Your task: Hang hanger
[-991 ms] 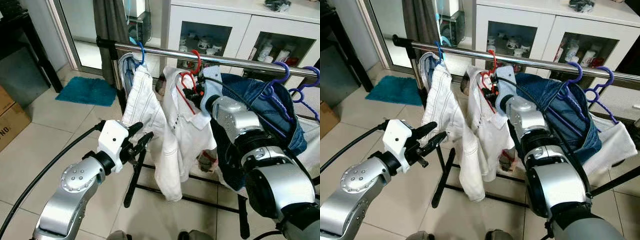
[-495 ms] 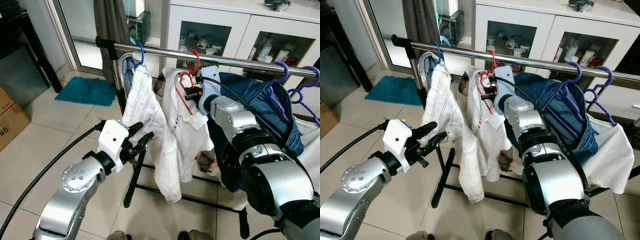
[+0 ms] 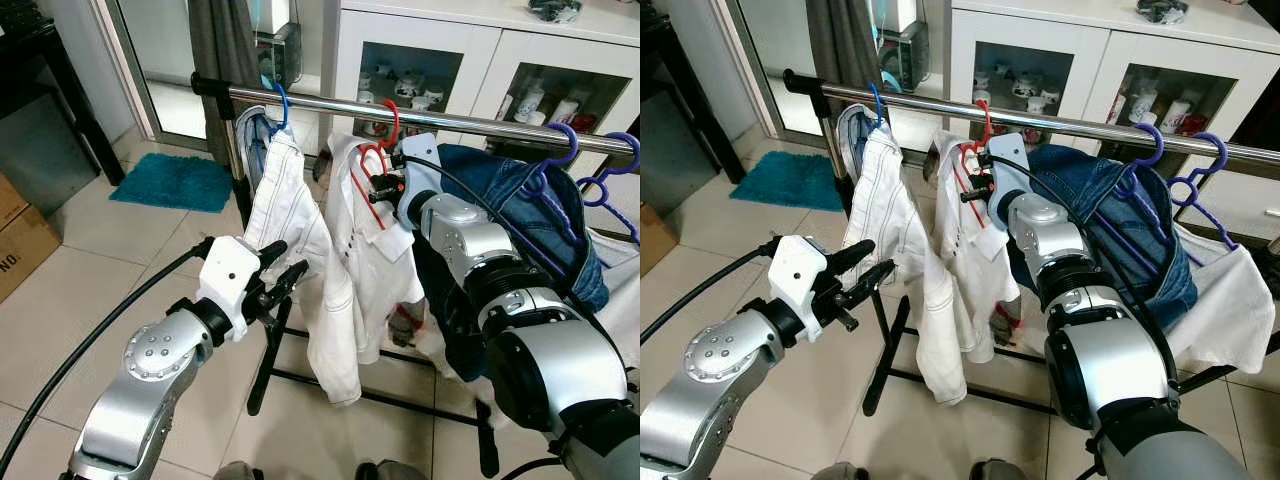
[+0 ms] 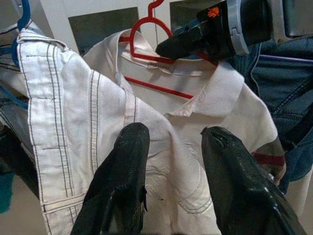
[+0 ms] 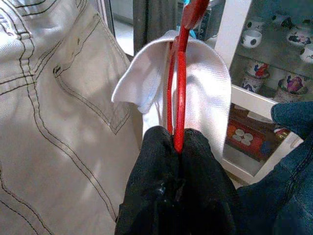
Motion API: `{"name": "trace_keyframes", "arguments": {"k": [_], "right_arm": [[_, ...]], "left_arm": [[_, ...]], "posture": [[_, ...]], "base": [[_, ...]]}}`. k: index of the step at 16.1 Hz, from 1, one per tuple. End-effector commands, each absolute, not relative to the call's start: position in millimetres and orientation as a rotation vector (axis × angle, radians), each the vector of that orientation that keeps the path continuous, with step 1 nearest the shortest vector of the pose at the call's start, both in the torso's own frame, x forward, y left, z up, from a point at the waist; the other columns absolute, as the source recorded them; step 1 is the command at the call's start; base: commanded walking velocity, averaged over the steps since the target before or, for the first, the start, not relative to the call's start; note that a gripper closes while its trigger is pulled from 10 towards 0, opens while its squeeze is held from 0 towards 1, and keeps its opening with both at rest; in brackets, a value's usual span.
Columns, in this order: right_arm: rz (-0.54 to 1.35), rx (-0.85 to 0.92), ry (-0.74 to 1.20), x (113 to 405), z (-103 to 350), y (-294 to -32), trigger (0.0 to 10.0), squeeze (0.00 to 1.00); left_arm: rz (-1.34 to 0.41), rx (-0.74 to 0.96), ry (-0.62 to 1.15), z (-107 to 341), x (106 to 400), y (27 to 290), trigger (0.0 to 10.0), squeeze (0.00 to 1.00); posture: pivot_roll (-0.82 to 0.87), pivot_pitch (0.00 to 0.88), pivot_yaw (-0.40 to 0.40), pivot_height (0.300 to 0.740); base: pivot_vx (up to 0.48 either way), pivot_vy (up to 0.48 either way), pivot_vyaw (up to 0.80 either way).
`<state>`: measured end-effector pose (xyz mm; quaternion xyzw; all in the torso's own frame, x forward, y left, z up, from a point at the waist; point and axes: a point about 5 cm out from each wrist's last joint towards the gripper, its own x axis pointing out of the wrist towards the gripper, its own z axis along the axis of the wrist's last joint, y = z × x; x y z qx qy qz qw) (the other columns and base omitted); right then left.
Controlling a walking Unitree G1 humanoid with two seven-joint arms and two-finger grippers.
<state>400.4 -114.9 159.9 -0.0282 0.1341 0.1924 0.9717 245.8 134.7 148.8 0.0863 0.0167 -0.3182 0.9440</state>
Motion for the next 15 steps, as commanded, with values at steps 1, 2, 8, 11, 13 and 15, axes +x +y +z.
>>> {"name": "trace_keyframes", "arguments": {"k": [1,2,8,11,13,15], "right_arm": [[0.387,-0.062,0.264,401.6,162.3,-116.3,0.0,0.0],[0.383,-0.069,0.258,401.7,162.7,-116.9,0.0,0.0],[0.353,-0.085,0.013,393.8,192.0,-133.2,0.0,0.0],[0.388,-0.056,-0.046,373.5,190.8,-136.3,0.0,0.0],[0.394,-0.024,-0.08,358.2,185.9,-136.8,0.0,0.0],[0.358,0.049,-0.092,334.8,179.9,-142.1,0.0,0.0]], "left_arm": [[-0.638,0.181,0.05,146.5,247.7,134.4,10.0,0.0],[-0.628,0.182,0.053,146.0,248.6,134.9,10.0,0.0],[-0.549,0.142,0.053,144.2,251.6,135.6,10.0,0.0],[-0.526,0.117,0.056,141.5,253.8,135.9,10.0,0.0],[-0.512,0.109,0.06,139.1,255.1,136.0,10.0,0.0],[-0.499,0.102,0.057,140.0,254.5,136.7,10.0,0.0]], "posture": [[-0.06,0.042,-0.024,0.74],[-0.06,0.04,-0.024,0.74],[-0.06,0.034,-0.013,0.74],[-0.08,0.039,-0.001,0.74],[-0.08,0.044,0.001,0.74],[-0.08,0.057,-0.001,0.74]], "base": [[0.0,0.0,0.0],[0.0,0.0,0.0],[0.0,0.0,0.0],[0.0,0.0,0.0],[0.0,0.0,0.0],[0.0,0.0,0.0]]}}
